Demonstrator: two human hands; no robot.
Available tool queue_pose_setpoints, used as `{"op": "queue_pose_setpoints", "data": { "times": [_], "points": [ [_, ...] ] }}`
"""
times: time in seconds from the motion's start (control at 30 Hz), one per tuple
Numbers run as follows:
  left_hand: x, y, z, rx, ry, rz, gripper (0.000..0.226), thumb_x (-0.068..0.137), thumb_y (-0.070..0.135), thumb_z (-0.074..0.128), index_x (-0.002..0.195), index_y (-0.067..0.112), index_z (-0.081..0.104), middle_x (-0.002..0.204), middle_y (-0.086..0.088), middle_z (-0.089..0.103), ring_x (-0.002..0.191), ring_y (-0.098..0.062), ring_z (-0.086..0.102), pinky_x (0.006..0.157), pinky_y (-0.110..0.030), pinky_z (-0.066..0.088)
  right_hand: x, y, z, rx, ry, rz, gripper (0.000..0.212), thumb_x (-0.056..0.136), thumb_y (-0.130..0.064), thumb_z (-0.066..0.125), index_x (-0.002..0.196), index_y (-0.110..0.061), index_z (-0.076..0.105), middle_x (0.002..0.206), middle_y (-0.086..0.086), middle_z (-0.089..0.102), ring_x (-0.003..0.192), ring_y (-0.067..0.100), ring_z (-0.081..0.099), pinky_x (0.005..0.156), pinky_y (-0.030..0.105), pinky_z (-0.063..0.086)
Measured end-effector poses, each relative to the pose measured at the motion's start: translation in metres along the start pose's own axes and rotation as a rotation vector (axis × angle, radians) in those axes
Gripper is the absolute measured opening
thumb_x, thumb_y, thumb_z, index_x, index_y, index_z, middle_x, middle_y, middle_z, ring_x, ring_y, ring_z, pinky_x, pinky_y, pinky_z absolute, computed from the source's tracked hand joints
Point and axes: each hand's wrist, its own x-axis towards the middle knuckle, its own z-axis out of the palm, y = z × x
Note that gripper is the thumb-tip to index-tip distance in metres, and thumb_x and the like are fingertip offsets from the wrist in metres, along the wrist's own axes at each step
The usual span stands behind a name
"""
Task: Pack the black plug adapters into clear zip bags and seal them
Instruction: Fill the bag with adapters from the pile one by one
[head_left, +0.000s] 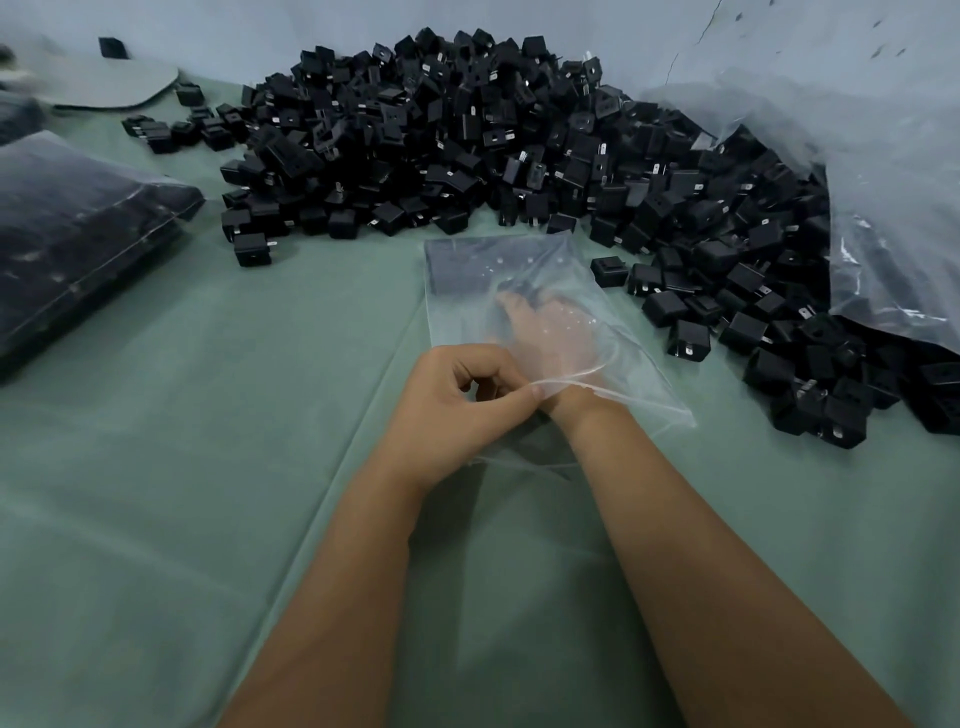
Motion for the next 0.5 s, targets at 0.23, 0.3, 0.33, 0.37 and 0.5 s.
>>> {"op": "queue_pose_setpoints", "data": {
  "times": [0.23,0.3,0.33,0.37,0.5],
  "points": [
    [0.0,-0.002,0.0,0.012,0.023,-0.01,0.019,0.081,0.0,0.072,0.063,0.002,0.067,0.059,0.0,0.058,0.059,-0.012,0.042,0.056,-0.022,0.035,0.014,0.004,0.013,0.087,0.062,-0.048,0.059,0.099,-0.045,0.033,0.153,-0.033,0.011,0.122,0.015,0.052,0.112,0.03,0.052,0.095,0.039,0.042],
    [0.001,-0.002,-0.001,0.016,0.024,-0.005,0.018,0.08,0.005,0.072,0.063,0.002,0.067,0.059,-0.004,0.058,0.059,-0.012,0.042,0.056,-0.022,0.035,0.011,0.003,0.015,0.058,0.09,-0.072,0.057,0.1,-0.042,0.035,0.152,-0.03,0.017,0.12,0.013,0.054,0.109,0.028,0.053,0.089,0.033,0.04],
    [0.001,-0.002,-0.001,0.018,0.019,-0.004,0.017,0.08,0.006,0.071,0.064,0.0,0.067,0.06,-0.009,0.059,0.059,-0.012,0.043,0.056,-0.023,0.035,0.01,0.002,0.015,0.051,0.104,-0.076,0.056,0.1,-0.042,0.036,0.151,-0.029,0.019,0.123,0.013,0.052,0.111,0.028,0.052,0.089,0.034,0.039],
    [0.001,-0.002,-0.001,0.019,0.015,-0.003,0.016,0.08,0.005,0.071,0.065,0.0,0.068,0.062,-0.013,0.061,0.059,-0.012,0.044,0.057,-0.023,0.036,0.009,0.002,0.016,0.045,0.106,-0.068,0.056,0.1,-0.043,0.037,0.151,-0.029,0.02,0.126,0.014,0.049,0.115,0.029,0.05,0.092,0.036,0.039],
    [0.0,-0.002,0.001,0.018,0.019,-0.006,0.017,0.078,0.01,0.07,0.063,0.002,0.067,0.06,-0.009,0.059,0.059,-0.012,0.044,0.056,-0.022,0.036,0.014,0.003,0.016,0.043,0.081,-0.037,0.06,0.098,-0.047,0.036,0.152,-0.029,0.016,0.132,0.018,0.043,0.118,0.031,0.048,0.099,0.042,0.04]
  ]
}}
